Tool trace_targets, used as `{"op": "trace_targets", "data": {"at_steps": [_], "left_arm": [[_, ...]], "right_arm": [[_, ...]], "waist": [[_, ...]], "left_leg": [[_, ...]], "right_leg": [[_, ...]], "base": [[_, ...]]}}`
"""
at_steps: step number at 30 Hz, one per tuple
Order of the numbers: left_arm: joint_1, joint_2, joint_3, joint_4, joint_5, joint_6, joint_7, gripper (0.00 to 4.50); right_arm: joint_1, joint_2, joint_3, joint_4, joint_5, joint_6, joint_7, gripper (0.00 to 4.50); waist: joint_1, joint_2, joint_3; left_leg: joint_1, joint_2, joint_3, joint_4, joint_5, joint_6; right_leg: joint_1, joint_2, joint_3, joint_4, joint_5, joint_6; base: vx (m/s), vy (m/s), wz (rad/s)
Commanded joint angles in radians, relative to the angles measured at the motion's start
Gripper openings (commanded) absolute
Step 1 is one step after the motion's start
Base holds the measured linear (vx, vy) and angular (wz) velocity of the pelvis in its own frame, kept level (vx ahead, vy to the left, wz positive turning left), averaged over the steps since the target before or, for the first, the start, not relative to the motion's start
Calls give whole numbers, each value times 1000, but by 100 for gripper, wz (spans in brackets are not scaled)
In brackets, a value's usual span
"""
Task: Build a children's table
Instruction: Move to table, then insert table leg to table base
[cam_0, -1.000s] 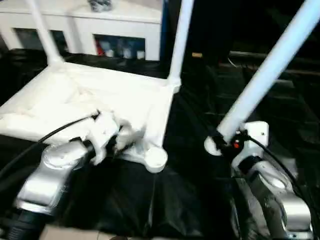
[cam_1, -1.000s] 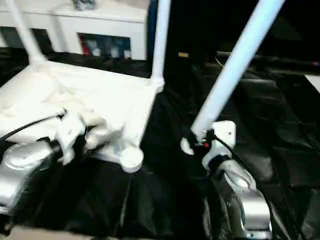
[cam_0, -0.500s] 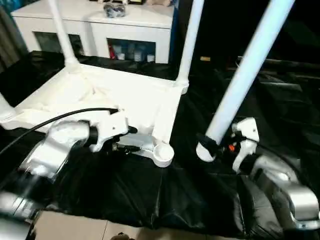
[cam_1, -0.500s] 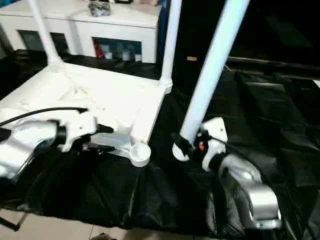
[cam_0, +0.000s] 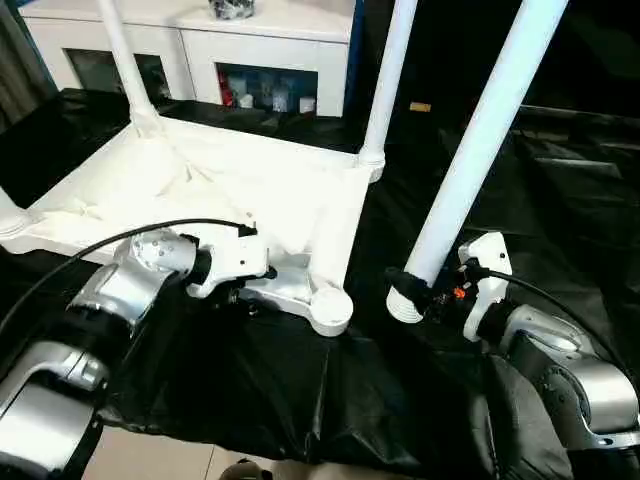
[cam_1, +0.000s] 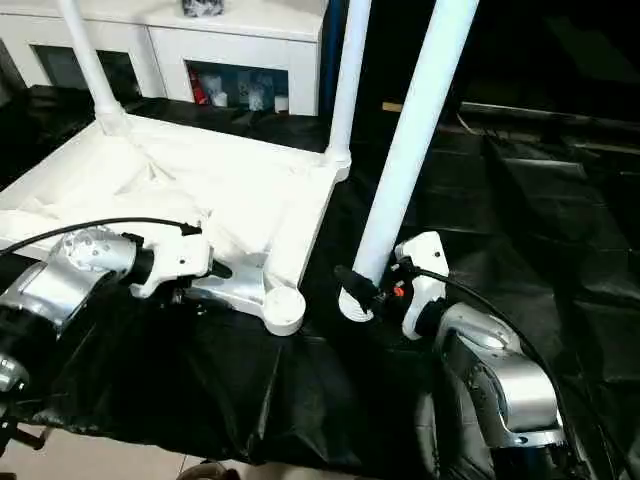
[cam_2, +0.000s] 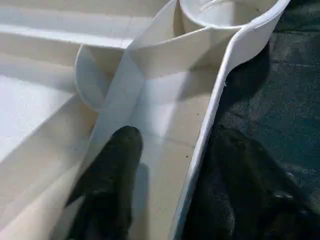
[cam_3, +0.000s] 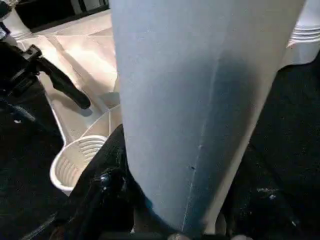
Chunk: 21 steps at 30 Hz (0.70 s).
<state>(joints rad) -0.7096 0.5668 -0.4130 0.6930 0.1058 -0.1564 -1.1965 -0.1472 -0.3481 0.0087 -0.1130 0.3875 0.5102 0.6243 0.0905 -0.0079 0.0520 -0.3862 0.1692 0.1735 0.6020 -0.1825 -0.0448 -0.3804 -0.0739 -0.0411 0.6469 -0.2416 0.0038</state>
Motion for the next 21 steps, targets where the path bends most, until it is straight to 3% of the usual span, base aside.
{"op": "trace_targets", "data": {"at_steps": [1, 16, 21], "left_arm": [[-30, -12, -5, 38, 10, -23, -14, 242], [-81, -44, 3, 165, 17, -72, -70, 114], [-75, -55, 22, 148, -16, -13, -105, 71]], "right_arm": [[-15, -7, -8, -6, 11, -16, 14, 190], [-21, -11, -3, 1, 7, -29, 35, 190], [-38, -10, 1, 13, 6, -32, 41, 190]], "waist": [[3, 7, -66], [6, 6, -69], [7, 6, -69]], "left_leg": [[27, 59, -18, -70, -141, 8], [26, 61, -18, -69, -126, 15], [25, 61, -18, -69, -117, 18]], "right_leg": [[42, -78, 43, -69, 62, -255], [44, -81, 42, -66, 100, -265], [44, -81, 42, -65, 103, -272]], "base": [[0, 0, 0], [0, 0, 0], [0, 0, 0]]}}
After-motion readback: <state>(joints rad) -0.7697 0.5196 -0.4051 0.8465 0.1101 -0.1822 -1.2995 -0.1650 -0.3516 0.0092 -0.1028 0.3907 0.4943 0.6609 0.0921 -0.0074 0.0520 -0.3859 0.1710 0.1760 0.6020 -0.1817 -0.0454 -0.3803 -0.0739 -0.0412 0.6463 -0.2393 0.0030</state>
